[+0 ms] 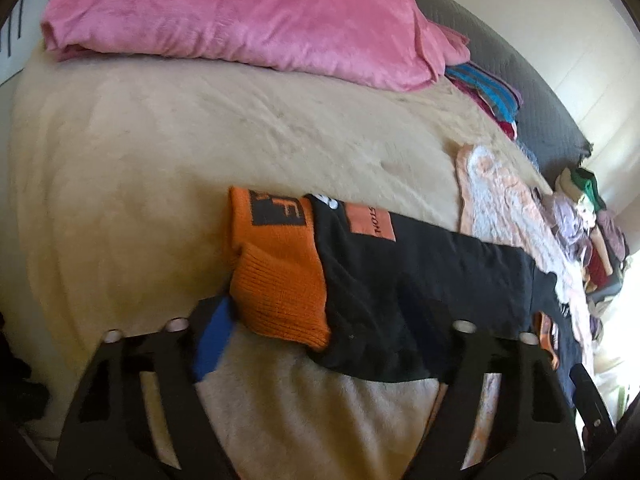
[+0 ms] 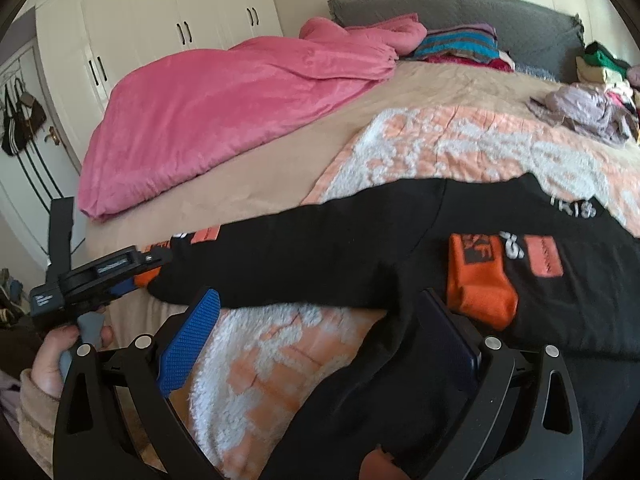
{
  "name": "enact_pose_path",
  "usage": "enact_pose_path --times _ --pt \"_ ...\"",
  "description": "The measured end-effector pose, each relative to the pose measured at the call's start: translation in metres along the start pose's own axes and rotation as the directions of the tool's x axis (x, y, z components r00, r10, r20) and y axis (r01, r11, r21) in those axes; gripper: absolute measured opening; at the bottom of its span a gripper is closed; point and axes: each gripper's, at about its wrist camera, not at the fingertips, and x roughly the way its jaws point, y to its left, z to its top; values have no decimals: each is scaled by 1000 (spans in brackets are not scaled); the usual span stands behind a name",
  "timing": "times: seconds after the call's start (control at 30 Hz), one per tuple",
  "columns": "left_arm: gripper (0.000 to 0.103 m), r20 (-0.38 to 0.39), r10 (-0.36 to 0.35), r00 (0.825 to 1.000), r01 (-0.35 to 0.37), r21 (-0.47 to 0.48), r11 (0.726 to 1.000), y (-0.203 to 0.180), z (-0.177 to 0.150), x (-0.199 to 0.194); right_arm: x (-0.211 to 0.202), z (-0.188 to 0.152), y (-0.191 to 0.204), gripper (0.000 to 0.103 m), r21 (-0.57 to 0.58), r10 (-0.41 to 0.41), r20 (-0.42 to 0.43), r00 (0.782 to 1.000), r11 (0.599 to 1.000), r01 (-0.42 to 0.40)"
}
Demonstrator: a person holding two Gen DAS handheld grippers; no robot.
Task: Fold small clothes
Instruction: 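Grasp the other orange cuff with the left tool and lift it, then carry the cuff across the sweatshirt body toward the right tool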
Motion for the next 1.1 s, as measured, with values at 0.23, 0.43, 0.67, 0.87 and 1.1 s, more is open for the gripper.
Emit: enact_pose_path --times 0.23,0.43,0.67,0.87,1.1 --pt "21 3 -46 999 45 40 998 -21 -4 11 -7 -8 -12 98 44 -14 5 1000 999 14" --pt "15 101 -170 980 164 64 984 -41 -1 -15 -15 -9 -28 98 81 -33 16 999 996 31" --pt "14 164 -317 934 303 106 947 -70 -1 -42 -37 -10 -55 98 148 -52 49 997 988 44" --pt "14 146 -458 877 441 137 887 -96 -7 -59 -61 -16 -81 98 191 -120 86 989 976 102" --pt "14 133 -515 847 483 214 849 -133 -16 -69 -84 -24 -115 98 244 -187 102 977 957 158"
